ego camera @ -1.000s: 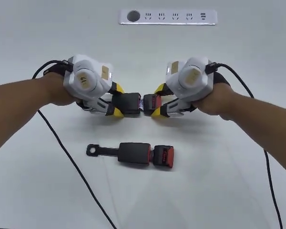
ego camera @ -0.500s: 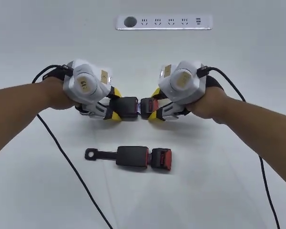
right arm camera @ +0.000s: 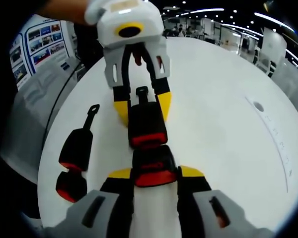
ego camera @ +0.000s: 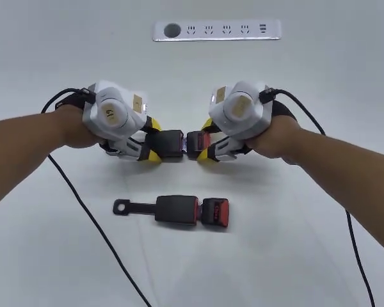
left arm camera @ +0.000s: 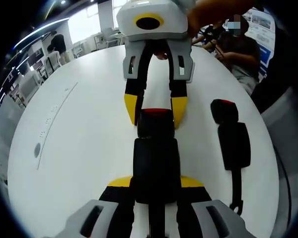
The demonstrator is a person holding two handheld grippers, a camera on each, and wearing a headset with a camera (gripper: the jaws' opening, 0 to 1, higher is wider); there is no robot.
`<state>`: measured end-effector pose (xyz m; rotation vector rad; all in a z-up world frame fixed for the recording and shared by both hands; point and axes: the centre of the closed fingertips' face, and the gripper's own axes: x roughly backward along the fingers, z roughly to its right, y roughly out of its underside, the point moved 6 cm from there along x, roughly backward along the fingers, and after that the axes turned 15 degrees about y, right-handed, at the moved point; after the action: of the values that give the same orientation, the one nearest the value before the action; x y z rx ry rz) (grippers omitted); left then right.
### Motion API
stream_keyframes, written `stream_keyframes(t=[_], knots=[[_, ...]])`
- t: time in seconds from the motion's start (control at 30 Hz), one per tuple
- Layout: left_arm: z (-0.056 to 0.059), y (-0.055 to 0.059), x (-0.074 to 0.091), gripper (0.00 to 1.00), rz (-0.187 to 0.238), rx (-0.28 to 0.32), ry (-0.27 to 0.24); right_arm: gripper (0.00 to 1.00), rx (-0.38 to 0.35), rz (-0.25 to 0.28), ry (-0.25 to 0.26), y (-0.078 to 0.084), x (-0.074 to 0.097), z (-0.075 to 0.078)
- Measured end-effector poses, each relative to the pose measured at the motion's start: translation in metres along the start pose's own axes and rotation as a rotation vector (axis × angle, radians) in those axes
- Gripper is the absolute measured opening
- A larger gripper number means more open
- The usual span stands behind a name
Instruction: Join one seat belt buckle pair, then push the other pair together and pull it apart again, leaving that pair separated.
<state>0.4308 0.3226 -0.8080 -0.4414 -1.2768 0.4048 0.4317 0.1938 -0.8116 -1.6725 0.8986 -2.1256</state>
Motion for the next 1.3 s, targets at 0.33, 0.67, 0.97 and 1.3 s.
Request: stream_keyframes(t=[0.33, 0.67, 0.97, 1.3], knots=[[0.0, -0.002, 0.0, 0.33, -0.007, 0.001, 0.0, 0.33, -0.002, 0.0, 0.001, 0.0, 0.001, 0.001], [0.0, -0.001, 0.001, 0.33, 0.002, -0.01, 0.004, 0.33, 0.021, -0.014, 0.0, 0.008, 0.006, 0.004], [0.0, -0.001, 0.0, 0.34, 0.001, -0.01, 0.004, 0.33, 0.024, -0.023, -0.002, 0.012, 0.009, 0.006], [0.0, 0.001, 0.0, 0.34, 0.011, -0.01, 0.004, 0.34, 0.016, -0.028, 0.009, 0.022, 0.015, 0.012]])
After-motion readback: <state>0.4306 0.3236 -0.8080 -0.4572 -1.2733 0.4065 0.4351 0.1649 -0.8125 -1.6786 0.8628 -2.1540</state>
